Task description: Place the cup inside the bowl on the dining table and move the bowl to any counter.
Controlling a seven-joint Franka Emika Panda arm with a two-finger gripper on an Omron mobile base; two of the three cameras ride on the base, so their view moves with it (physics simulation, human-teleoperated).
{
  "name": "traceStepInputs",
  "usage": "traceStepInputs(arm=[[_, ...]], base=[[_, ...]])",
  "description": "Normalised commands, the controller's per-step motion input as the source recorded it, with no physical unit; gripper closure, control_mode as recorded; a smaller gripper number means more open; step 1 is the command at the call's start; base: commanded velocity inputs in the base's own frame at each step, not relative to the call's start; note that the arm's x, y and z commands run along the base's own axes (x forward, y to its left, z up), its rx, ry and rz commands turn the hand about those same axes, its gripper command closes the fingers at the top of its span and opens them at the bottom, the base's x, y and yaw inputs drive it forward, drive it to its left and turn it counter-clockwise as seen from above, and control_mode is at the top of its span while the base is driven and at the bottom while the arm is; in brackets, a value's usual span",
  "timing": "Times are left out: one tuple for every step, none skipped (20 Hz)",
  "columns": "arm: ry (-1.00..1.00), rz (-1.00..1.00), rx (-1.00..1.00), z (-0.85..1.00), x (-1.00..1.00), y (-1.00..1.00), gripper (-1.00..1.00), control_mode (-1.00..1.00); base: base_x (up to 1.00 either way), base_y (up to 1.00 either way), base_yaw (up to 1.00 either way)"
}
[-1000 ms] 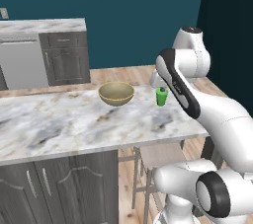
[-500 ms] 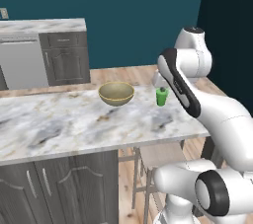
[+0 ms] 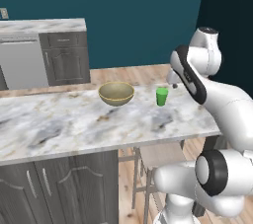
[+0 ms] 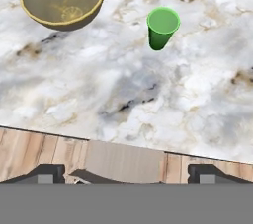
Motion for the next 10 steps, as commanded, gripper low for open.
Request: traceStepInputs(arm=[[0.0,0.06,0.0,0.0,0.49,-0.59,-1.0,-1.0],[0.0,0.03,0.0,0.0,0.49,-0.54,-1.0,-1.0],[0.0,0.01,0.0,0.0,0.45,-0.41,-1.0,-1.0],[0.0,0.01,0.0,0.0,0.41,-0.41,-1.0,-1.0],[0.0,0.02,0.0,0.0,0.37,-0.38,-1.0,-1.0],[0.0,0.02,0.0,0.0,0.29,-0.33,-1.0,-1.0],[0.0,0.02,0.0,0.0,0.24,-0.3,-1.0,-1.0],[0.0,0.02,0.0,0.0,0.21,-0.24,-1.0,-1.0],[0.0,0.0,0.0,0.0,0.17,-0.15,-1.0,-1.0],[0.0,0.0,0.0,0.0,0.16,-0.08,-1.0,-1.0]], base=[[0.0,0.0,0.0],[0.0,0.0,0.0],[0.0,0.0,0.0],[0.0,0.0,0.0],[0.0,0.0,0.0],[0.0,0.0,0.0],[0.0,0.0,0.0],[0.0,0.0,0.0],[0.0,0.0,0.0],[0.0,0.0,0.0]])
